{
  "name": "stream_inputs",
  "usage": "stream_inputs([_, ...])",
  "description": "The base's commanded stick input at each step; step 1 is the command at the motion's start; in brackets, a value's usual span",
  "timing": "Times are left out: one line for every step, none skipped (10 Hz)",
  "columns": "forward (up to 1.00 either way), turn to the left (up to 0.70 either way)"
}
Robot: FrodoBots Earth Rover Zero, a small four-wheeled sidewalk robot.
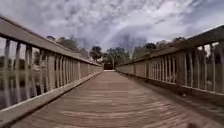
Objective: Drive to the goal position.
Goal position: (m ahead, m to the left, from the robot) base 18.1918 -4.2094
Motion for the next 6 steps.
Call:
stream_inputs([0.7, 0.0])
stream_inputs([0.7, 0.0])
stream_inputs([0.7, 0.0])
stream_inputs([0.7, 0.0])
stream_inputs([0.7, 0.0])
stream_inputs([0.7, 0.0])
